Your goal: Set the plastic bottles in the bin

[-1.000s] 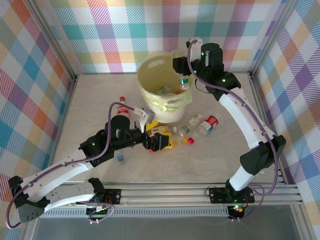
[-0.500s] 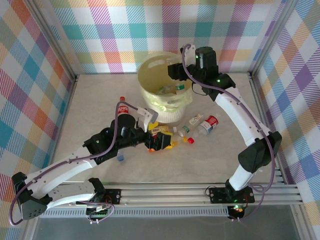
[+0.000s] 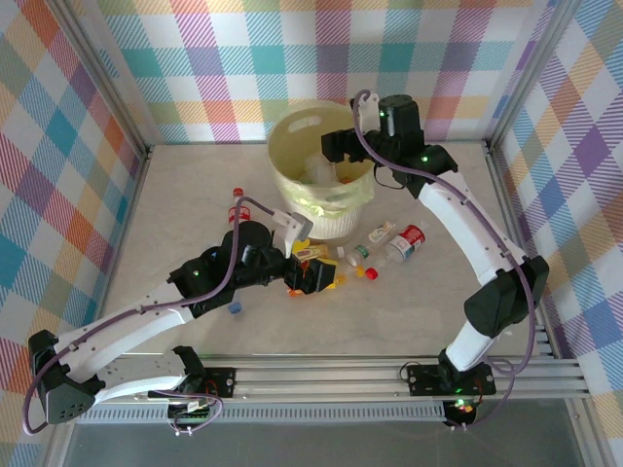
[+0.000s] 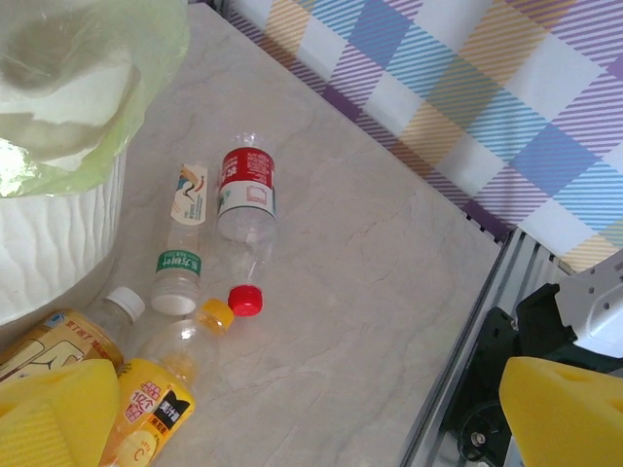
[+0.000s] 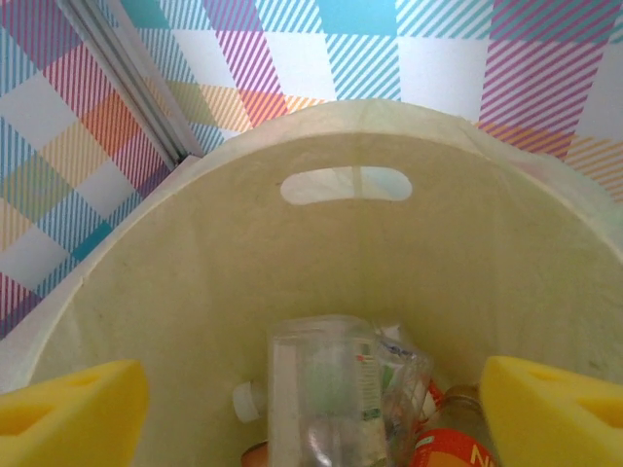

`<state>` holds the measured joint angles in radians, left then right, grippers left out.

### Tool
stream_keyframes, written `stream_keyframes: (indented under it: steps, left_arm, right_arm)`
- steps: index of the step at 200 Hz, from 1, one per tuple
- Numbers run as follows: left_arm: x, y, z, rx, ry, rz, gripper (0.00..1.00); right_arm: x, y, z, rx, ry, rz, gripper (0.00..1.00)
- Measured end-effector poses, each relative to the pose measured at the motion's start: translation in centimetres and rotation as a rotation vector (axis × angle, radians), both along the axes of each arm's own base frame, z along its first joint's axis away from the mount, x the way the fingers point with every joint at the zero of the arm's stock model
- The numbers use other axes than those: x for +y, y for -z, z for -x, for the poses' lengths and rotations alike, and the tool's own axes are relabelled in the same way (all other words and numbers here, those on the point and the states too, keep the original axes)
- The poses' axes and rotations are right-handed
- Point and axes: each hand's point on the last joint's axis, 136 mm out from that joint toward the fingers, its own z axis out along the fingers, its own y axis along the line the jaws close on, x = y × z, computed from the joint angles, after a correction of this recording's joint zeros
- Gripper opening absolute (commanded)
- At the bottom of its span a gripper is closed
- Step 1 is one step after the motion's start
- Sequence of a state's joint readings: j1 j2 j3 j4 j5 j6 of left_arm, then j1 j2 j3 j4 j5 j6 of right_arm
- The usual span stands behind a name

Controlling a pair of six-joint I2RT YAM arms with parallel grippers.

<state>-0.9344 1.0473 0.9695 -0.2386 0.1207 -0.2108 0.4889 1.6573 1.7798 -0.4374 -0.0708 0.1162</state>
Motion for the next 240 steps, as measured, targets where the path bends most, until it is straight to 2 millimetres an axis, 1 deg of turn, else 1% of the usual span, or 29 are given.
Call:
stream_keyframes:
  steps: [3, 21, 36, 73, 86, 100, 121, 145, 164, 200, 218, 240]
  left_arm:
    - [0.0, 0.0, 0.0, -0.001, 0.001, -0.002, 1.0]
    - [0.1, 0.1, 0.0, -0.005, 0.0, -0.022, 1.0]
    - [0.4, 0.4, -0.1, -0.007, -0.005, -0.043, 1.0]
    - [1.0, 1.4, -0.2, -0.014, -0.019, -0.1, 1.0]
    - [1.3, 1.5, -0.2, -0.017, -0.022, -0.122, 1.0]
    - [1.6, 1.6, -0.3, -0.025, -0.025, -0.147, 1.0]
    - [2.1, 1.9, -0.4, -0.041, -0.025, -0.201, 1.0]
    - [2.7, 2.9, -0.4, -0.048, -0.011, -0.287, 1.0]
    - [2.9, 4.2, -0.4, -0.036, 0.009, -0.368, 1.0]
    - [2.7, 7.7, -0.6, 0.016, 0.056, -0.509, 1.0]
    - [2.6, 9.2, -0.6, 0.04, 0.077, -0.56, 0.99]
    - [2.3, 10.8, -0.7, 0.072, 0.105, -0.61, 0.96]
  right_arm:
    - [0.0, -0.1, 0.1, -0.003, -0.002, 0.0, 1.0]
    - [-0.2, -1.0, 0.8, -0.014, -0.01, -0.01, 1.0]
    - [-0.6, -1.9, 1.9, -0.028, -0.02, -0.023, 1.0]
    - [-2.5, -3.8, 6.0, -0.063, -0.027, -0.052, 1.0]
    - [-3.2, -4.1, 7.4, -0.065, -0.024, -0.065, 1.0]
    - [-4.1, -3.9, 9.0, -0.06, -0.02, -0.078, 1.0]
    - [-5.2, -2.5, 11.2, -0.029, -0.014, -0.087, 1.0]
    - [-6.3, 0.4, 13.2, 0.038, -0.005, -0.076, 1.0]
    - [-6.5, 2.5, 14.5, 0.093, -0.021, -0.067, 1.0]
    - [-6.6, 5.8, 17.8, 0.179, -0.089, -0.085, 1.0]
    - [-7.0, 6.9, 19.4, 0.197, -0.108, -0.095, 1.0]
    - [-7.5, 7.2, 21.1, 0.206, -0.127, -0.109, 1.0]
